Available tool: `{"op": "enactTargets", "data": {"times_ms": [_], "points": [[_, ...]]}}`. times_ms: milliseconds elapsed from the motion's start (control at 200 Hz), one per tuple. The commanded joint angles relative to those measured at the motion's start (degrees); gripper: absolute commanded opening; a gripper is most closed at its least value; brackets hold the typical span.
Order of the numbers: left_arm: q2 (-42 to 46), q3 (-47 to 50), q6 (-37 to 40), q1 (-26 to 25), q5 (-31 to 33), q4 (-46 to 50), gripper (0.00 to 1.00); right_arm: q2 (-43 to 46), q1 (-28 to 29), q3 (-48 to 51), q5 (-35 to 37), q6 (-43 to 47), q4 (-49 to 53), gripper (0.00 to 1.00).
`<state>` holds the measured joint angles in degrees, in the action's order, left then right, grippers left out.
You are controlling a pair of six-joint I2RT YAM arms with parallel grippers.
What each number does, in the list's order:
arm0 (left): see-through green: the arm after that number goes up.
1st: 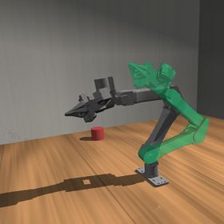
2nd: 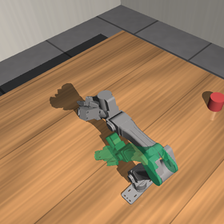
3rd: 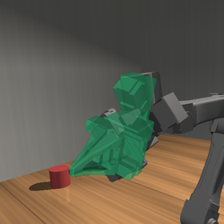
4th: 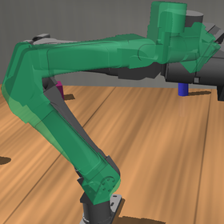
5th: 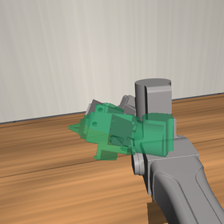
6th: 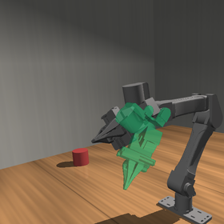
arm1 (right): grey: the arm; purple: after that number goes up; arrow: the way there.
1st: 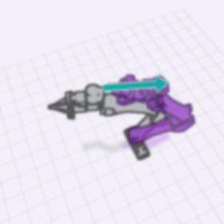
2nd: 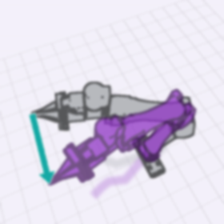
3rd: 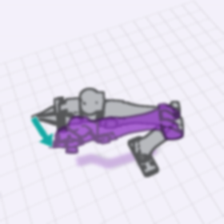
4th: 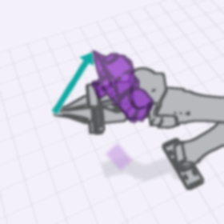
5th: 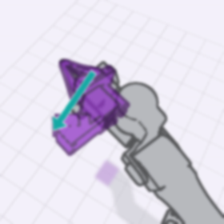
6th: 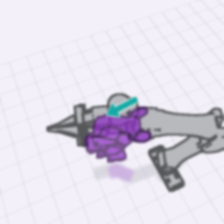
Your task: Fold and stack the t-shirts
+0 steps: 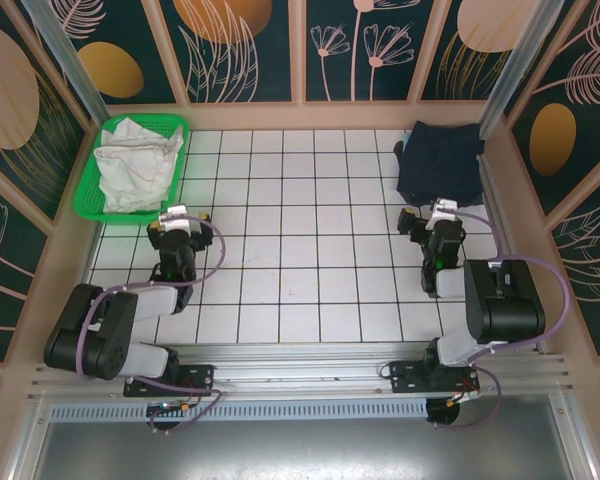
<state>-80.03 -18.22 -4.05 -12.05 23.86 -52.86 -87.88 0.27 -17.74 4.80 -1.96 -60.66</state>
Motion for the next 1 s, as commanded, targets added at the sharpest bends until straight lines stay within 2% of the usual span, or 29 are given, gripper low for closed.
{"op": "enactTargets", "data": {"times_ms": [0,20,90,120,165,200,230,250,275,305,365,595,646,666,691,741,791,841,996], "points": [[2.0,2.5,1.7,1.8,-3.3,-6.0,0.99,-2.7,-1.4,9.1,2.3,-0.6,-24.5,0.99],[2.5,3.6,2.2,2.1,-3.7,-7.8,0.99,-3.0,-1.5,10.3,2.3,-0.6,-27.1,0.99],[3.3,6.2,2.4,3.5,-4.2,-12.6,0.99,-0.9,-1.5,10.2,2.6,-1.2,-23.3,0.99],[2.9,5.8,2.1,4.1,-4.4,-12.6,0.99,-2.1,-1.4,8.9,3.8,-1.2,-22.8,0.99],[1.7,4.4,2.4,4.8,-5.4,-11.3,0.99,-1.0,-0.9,6.4,4.8,-1.3,-16.2,0.99],[0.1,3.1,3.6,4.8,-6.6,-10.7,0.99,-1.6,-0.5,6.9,5.3,-0.7,-18.3,0.99],[-2.9,3.4,4.3,5.0,-7.3,-14.8,0.99,-2.1,-0.4,7.1,5.6,-0.7,-19.2,0.99],[-4.9,3.4,3.7,5.3,-5.4,-17.9,0.99,-1.6,-0.4,7.1,5.5,-0.8,-18.1,0.99],[-5.4,2.0,1.6,5.9,-2.6,-15.3,0.99,-1.6,-0.5,6.8,5.5,-1.0,-18.1,0.99],[-5.0,0.5,0.0,7.4,-4.6,-11.3,0.99,-1.9,-0.5,7.1,5.7,-0.9,-19.2,0.99],[-5.4,0.4,-0.7,9.1,-8.0,-11.3,0.99,-1.7,-0.5,7.1,5.6,-0.9,-18.9,0.99],[-5.4,0.6,-0.7,9.2,-8.3,-11.7,0.99,-1.8,-0.5,6.9,5.6,-0.9,-18.7,0.99],[-6.0,3.0,-0.7,10.1,-10.6,-16.3,0.99,-1.8,-0.5,7.0,5.6,-0.9,-18.7,0.99],[-7.3,4.8,-0.8,10.8,-13.2,-21.2,0.99,-1.7,-0.5,7.0,5.6,-0.9,-18.6,0.99],[-8.9,5.9,-0.8,10.9,-12.5,-25.9,0.99,-1.7,-0.5,7.0,5.6,-0.9,-18.6,0.99],[-6.4,4.4,-1.1,10.9,-12.6,-17.9,0.99,-1.8,-0.5,7.0,5.6,-0.9,-18.5,0.99],[-7.8,5.3,-1.0,10.9,-12.5,-22.7,0.99,-1.8,-0.5,7.0,5.6,-1.0,-18.6,0.99],[-7.0,4.8,-1.1,10.9,-12.6,-19.8,0.99,-1.8,-0.5,7.0,5.6,-0.9,-18.6,0.99],[-6.9,5.0,-0.9,10.9,-12.6,-20.4,0.99,-1.7,-0.5,7.0,5.6,-0.9,-18.6,0.99]]}}
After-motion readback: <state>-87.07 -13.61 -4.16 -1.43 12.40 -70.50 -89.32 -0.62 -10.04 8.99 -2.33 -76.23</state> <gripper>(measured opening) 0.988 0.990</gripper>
